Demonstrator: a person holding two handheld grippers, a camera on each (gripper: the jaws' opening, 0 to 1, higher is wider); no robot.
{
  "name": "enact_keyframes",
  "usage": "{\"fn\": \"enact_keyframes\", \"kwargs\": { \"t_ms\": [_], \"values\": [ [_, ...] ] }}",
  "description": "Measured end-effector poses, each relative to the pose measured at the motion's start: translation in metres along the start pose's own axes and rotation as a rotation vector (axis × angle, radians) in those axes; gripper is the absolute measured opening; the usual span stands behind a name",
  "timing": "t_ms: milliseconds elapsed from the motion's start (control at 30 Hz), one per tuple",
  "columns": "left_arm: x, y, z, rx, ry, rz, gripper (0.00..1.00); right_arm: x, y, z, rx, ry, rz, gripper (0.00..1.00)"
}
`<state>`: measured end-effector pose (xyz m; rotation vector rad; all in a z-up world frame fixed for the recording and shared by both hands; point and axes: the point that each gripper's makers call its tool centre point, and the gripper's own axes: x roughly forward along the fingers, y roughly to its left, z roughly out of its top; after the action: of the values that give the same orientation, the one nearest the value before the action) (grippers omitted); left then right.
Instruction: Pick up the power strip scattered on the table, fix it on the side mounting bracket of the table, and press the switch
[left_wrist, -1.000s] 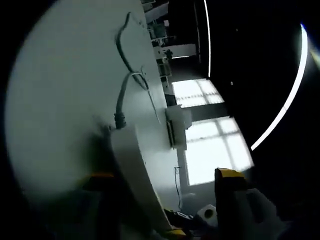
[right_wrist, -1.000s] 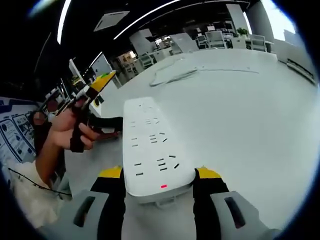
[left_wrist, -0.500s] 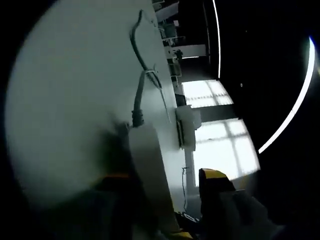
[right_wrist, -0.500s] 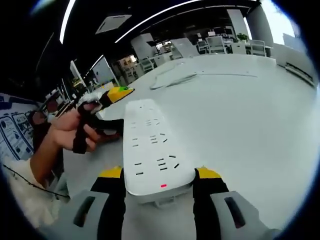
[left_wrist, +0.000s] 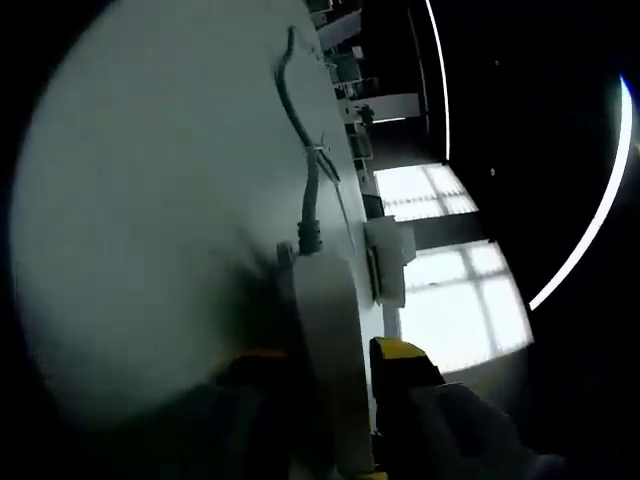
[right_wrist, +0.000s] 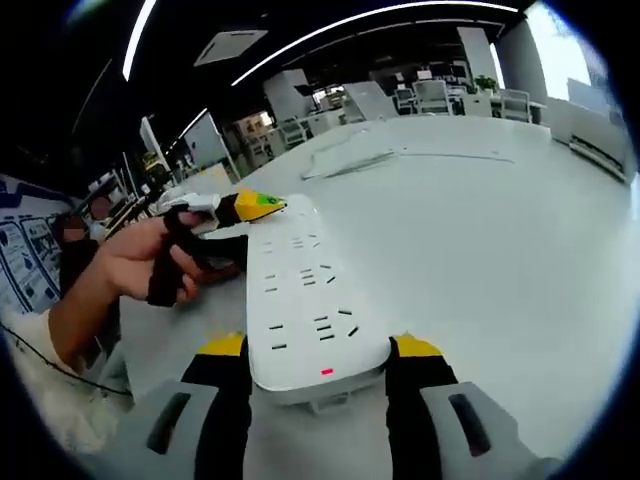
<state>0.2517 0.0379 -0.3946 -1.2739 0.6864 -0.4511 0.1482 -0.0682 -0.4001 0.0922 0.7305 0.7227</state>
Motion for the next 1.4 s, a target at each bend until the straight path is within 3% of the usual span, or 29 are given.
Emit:
{"fn": "enact_keyframes", "kwargs": {
  "t_ms": [600,867,900,967,1033,1167,1400],
  "values": [
    [0.001,-0.001,-0.003,-0.019,0.009,-0.007,0.28,-0.001,0.01,-0.006,-0.027,-0.007,-0.016,0.49],
    [-0.001,-0.001,-0.001,-0.036,0.01,-0.028,0.27,0.001,0.005,-0.002,-0.051,-0.018,-0.025,0.5],
    [-0.001,-0.002,-0.002,-0.04,0.012,-0.032,0.26,0.001,0.003,-0.003,-0.12,-0.016,-0.035,0.5],
    [0.001,-0.002,-0.001,-0.036,0.012,-0.044,0.26,0.004,0.004,-0.006,-0.164,-0.006,-0.058,0.56],
    [0.0,-0.004,-0.002,-0.032,0.009,-0.056,0.26,0.004,0.008,-0.001,-0.149,-0.032,-0.047,0.63],
    [0.001,-0.004,-0.001,-0.035,0.004,-0.068,0.26,-0.005,0.016,0.015,-0.131,-0.112,-0.015,0.65],
    [0.0,-0.005,-0.002,-0.039,0.009,-0.077,0.26,-0.013,0.005,0.018,-0.157,-0.121,-0.044,0.64]
  ]
}}
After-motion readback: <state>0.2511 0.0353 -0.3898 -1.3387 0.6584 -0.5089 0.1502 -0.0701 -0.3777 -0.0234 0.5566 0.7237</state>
